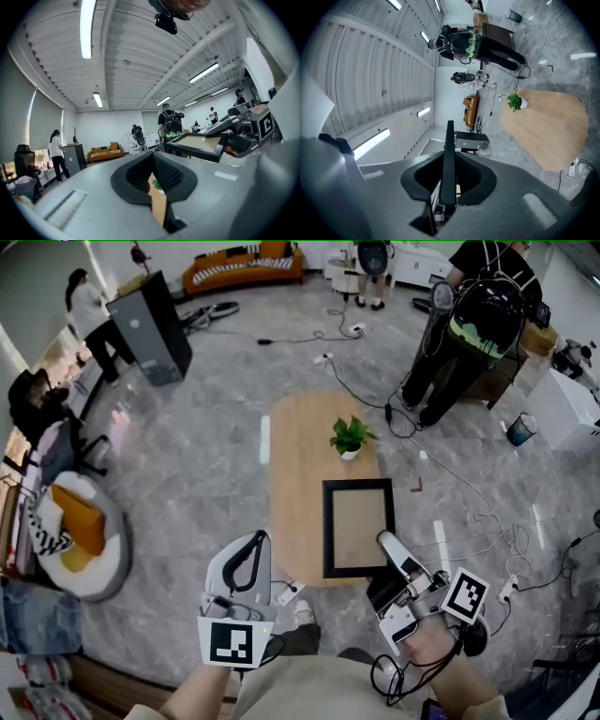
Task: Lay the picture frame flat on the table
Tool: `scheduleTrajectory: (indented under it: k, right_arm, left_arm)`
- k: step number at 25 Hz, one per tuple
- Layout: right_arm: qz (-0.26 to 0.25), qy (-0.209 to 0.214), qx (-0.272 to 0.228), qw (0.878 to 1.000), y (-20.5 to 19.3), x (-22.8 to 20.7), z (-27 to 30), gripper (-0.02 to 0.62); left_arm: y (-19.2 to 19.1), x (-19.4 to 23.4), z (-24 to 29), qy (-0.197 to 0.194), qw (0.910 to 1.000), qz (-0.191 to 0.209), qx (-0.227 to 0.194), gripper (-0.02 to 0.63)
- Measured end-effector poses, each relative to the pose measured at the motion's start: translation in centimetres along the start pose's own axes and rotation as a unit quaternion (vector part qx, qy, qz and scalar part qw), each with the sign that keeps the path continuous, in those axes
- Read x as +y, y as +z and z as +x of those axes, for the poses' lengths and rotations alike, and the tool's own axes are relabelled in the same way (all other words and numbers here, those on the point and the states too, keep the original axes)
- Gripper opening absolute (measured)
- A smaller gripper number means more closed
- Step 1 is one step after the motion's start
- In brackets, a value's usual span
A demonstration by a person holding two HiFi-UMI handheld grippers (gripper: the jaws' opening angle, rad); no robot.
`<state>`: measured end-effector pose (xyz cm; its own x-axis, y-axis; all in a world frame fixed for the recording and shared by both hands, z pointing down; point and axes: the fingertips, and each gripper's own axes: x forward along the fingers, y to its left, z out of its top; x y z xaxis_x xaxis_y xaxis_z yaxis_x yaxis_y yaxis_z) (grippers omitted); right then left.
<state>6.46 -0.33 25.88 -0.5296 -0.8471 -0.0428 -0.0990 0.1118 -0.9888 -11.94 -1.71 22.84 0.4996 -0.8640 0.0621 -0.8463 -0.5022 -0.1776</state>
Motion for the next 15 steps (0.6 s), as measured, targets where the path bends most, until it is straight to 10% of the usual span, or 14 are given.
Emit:
scheduleTrajectory:
  k: [15]
  right_arm:
    - [0.012, -0.004, 0.019, 1.000, 3.6, -0.6, 3.9, 0.069]
  left_arm:
    - [0.1, 1.7, 4.6, 0.020, 0.9998, -0.006, 0.004, 0.020]
